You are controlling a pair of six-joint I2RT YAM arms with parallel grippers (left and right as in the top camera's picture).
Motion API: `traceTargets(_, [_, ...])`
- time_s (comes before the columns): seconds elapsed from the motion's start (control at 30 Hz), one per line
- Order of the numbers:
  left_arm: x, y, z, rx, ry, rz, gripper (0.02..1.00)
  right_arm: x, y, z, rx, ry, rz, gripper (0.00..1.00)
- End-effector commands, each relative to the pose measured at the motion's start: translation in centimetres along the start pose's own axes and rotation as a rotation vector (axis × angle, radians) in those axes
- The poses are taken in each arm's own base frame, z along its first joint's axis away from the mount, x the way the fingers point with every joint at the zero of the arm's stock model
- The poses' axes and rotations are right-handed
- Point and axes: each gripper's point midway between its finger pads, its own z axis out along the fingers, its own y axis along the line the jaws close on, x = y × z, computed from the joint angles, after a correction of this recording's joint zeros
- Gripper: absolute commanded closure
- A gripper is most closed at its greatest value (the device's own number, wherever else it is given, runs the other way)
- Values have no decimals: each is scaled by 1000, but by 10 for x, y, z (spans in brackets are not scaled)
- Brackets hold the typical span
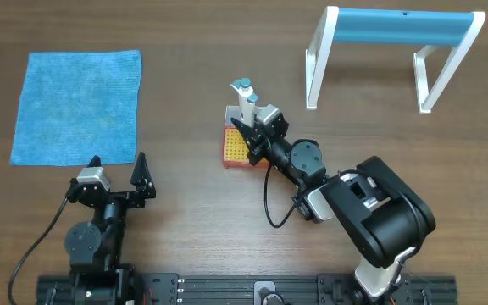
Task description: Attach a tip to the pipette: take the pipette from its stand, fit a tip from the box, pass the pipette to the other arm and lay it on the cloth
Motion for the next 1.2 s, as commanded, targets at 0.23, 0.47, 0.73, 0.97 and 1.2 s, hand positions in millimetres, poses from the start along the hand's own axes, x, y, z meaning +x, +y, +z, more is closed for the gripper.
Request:
traceTargets(0.23, [1, 1, 0, -8, 0, -1, 36, 68, 11, -17, -21, 203, 12, 930])
traceTargets(0.47, [1, 1, 0, -8, 1, -1, 36, 52, 12, -14, -26, 138, -5, 930])
traceTargets(0.73, [1, 1, 0, -8, 1, -1, 36, 29, 13, -13, -31, 68, -24, 930])
traceTargets(0.97, [1, 1, 0, -8, 0, -1, 36, 6, 13, -13, -29, 12, -39, 930])
traceTargets(1.2, [1, 1, 0, -8, 1, -1, 36, -1, 13, -12, -28, -7, -43, 928])
